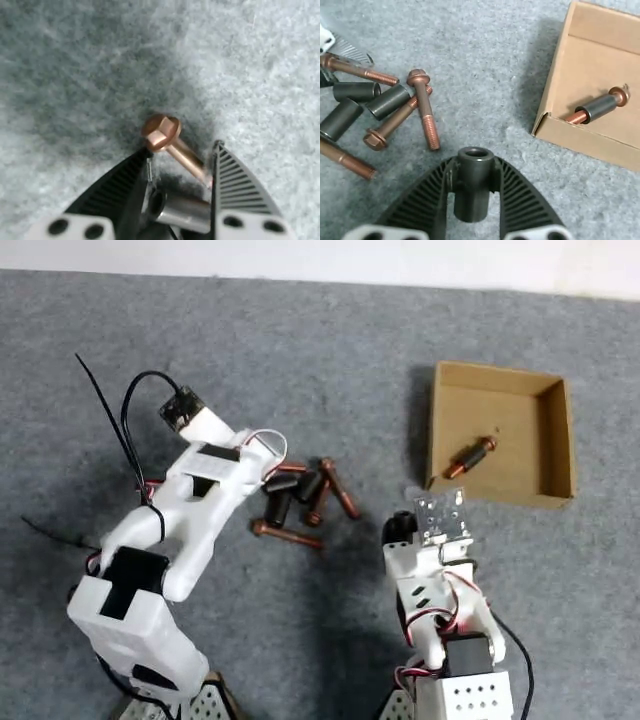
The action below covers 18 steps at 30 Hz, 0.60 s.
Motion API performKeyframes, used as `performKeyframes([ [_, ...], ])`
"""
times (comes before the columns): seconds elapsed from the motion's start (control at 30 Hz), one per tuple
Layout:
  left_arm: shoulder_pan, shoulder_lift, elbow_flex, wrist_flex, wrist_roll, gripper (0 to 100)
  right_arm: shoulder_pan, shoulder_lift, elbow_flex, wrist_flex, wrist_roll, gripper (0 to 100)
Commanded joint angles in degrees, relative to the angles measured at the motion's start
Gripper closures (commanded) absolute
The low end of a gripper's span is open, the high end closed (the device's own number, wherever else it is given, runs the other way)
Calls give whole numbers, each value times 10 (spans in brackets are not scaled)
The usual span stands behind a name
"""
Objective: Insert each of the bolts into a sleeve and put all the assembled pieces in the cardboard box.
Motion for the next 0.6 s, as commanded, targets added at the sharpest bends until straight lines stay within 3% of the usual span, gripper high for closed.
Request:
performKeyframes([
  [0.0,-11,-1,-23,11,4,819,7,-10,-8,1,-4,992],
  [0.1,-10,-1,-23,20,4,828,7,-10,-8,1,-4,992],
  [0.27,-12,-1,-23,23,4,991,7,-10,-8,1,-4,992],
  [0.57,-12,-1,-20,25,1,994,7,-10,-7,1,-4,992],
])
